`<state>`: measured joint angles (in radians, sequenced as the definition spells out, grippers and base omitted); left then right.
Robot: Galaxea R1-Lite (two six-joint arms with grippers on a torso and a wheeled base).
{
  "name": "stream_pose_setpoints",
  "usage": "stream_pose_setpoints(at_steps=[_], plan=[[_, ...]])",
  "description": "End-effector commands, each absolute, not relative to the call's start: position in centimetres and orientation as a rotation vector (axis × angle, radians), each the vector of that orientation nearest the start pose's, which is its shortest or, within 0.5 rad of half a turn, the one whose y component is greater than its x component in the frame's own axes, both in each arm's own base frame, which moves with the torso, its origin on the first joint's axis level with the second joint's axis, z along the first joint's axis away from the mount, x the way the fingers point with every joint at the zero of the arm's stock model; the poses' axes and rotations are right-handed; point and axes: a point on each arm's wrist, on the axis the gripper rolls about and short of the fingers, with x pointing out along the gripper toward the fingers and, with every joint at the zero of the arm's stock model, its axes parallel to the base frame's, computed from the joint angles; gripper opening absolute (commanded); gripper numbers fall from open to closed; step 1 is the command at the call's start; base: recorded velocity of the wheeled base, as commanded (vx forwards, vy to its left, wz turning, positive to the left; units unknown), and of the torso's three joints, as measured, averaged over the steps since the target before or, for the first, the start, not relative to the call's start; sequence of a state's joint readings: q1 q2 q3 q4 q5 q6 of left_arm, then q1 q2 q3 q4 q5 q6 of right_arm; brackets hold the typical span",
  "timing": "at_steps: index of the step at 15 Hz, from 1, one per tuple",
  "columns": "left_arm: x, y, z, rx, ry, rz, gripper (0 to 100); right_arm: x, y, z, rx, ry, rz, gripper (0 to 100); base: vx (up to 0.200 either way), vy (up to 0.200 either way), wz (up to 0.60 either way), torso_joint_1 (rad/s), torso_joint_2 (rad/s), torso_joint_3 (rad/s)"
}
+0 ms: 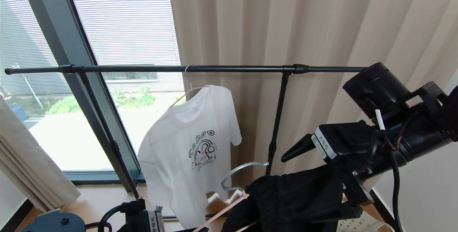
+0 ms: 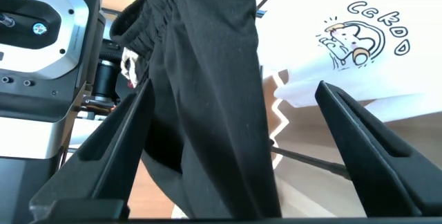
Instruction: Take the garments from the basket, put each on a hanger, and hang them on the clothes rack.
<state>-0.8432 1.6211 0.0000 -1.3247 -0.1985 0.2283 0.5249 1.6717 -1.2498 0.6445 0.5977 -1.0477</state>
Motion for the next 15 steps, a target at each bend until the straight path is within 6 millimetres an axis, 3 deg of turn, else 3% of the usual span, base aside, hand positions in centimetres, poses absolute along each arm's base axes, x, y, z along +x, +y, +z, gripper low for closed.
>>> stream_pose_setpoints(at_steps=[1,15], plan=[[11.62,-13.69,9.14,0.304,0.175,-1.063,0,22.78,14.7,20.62,-0.792,0.492,1.49,0,0.0,0.0,0.0,0.0,0.0,0.0],[11.7,-13.64,9.19,0.299,0.173,-1.055,0,22.21,14.74,21.07,-0.799,0.473,1.496,0,0.0,0.0,0.0,0.0,0.0,0.0]])
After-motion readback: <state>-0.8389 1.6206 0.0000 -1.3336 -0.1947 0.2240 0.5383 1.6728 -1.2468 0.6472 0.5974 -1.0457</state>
